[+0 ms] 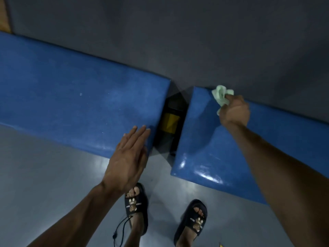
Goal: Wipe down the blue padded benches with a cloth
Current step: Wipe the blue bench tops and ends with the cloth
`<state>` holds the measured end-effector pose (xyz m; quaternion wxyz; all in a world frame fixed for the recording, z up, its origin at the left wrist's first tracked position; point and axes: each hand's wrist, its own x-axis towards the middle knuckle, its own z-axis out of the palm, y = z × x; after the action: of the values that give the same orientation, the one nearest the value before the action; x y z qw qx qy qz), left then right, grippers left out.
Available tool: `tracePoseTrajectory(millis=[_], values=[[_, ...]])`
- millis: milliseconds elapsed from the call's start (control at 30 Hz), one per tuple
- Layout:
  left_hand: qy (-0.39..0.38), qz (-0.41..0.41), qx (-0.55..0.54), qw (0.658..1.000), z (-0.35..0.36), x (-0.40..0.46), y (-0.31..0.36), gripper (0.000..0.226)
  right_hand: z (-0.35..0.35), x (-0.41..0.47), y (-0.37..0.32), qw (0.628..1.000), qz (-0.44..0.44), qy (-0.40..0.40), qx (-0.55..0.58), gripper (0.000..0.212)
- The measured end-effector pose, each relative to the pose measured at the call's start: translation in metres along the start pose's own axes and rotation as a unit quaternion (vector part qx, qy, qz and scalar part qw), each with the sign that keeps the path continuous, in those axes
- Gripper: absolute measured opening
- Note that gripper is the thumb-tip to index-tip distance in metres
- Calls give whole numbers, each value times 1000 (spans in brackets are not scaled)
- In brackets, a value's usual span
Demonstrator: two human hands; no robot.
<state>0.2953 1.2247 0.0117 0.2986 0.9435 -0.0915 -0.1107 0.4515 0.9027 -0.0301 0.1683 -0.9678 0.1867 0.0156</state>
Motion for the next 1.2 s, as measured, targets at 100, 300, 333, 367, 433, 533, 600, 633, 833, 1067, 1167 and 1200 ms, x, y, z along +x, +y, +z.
tracePoseTrajectory(millis=[100,300,333,367,433,533,600,633,833,1067,1167,1200], values=[[-1,3,5,1000,-16,-3,-21,54,21,-10,-48,996,-75,-5,-41,36],[-3,-5,3,1000,-41,-18,-55,53,39,-65,-57,957,-284,-54,-38,40],[-1,-6,0,1000,-44,-20,-60,53,39,-78,-55,952,-296,-67,-46,42],[1,-6,-2,1000,-47,-23,-64,53,37,-91,-53,949,-301,-75,-52,43],[3,-2,-5,1000,-52,-27,-70,52,33,-116,-49,947,-301,-87,-70,46],[3,-5,-4,1000,-59,-34,-77,51,28,-153,-42,940,-310,-108,-94,49],[1,-8,1,1000,-63,-39,-78,51,25,-174,-36,940,-310,-116,-81,48],[0,-10,4,1000,-65,-41,-78,51,24,-184,-34,942,-305,-122,-70,46],[-2,-12,21,1000,-74,-59,-76,50,23,-214,-34,967,-195,-160,25,47],[9,-15,28,999,-80,-81,-56,49,8,-248,-32,972,-76,-183,127,11],[5,-16,32,999,-76,-84,-56,51,11,-256,-31,969,-19,-185,164,16],[-2,-15,34,999,-74,-84,-59,52,12,-259,-32,967,-2,-189,173,17]])
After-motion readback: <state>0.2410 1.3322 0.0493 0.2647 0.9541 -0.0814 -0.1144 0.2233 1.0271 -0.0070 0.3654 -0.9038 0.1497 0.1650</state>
